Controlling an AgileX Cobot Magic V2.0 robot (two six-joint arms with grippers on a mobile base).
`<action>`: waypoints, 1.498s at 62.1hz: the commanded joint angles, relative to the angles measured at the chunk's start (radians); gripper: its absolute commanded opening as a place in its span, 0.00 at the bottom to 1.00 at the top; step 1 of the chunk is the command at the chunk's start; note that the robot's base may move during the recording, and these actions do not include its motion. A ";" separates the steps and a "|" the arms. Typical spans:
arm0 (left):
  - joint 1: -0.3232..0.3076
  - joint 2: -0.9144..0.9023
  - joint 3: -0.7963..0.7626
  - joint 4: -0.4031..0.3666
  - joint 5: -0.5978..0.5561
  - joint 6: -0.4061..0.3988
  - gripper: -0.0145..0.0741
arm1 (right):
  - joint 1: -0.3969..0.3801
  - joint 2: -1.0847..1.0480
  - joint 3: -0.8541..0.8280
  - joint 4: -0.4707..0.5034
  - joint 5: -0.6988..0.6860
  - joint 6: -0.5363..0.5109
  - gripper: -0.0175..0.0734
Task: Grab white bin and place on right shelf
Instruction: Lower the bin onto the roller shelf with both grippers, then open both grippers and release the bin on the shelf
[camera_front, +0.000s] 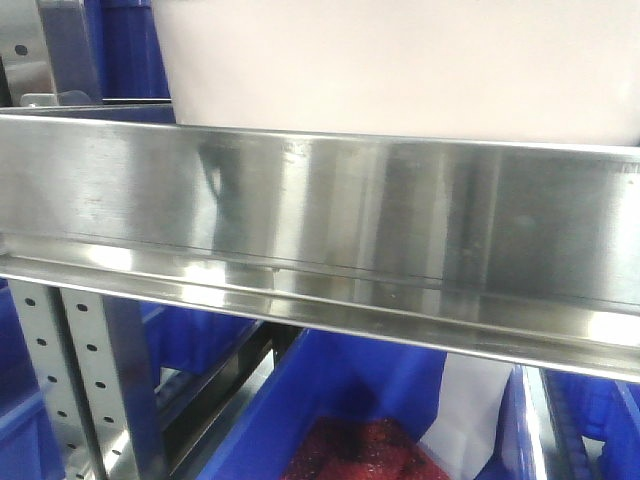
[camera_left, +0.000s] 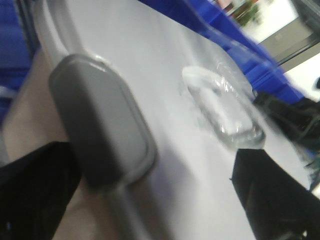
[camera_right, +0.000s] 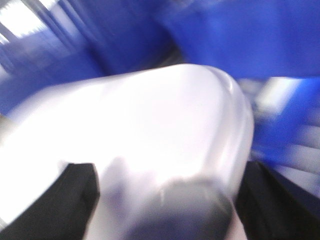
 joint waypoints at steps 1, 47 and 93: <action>-0.010 -0.036 -0.071 0.014 -0.028 0.019 0.74 | 0.005 -0.030 -0.061 -0.091 -0.047 -0.023 0.89; -0.010 -0.232 -0.324 0.391 0.305 -0.038 0.29 | 0.004 -0.365 -0.129 -0.286 0.101 0.120 0.55; -0.010 -0.724 0.156 1.097 -0.110 -0.588 0.03 | 0.004 -0.850 0.174 -0.872 0.105 0.628 0.28</action>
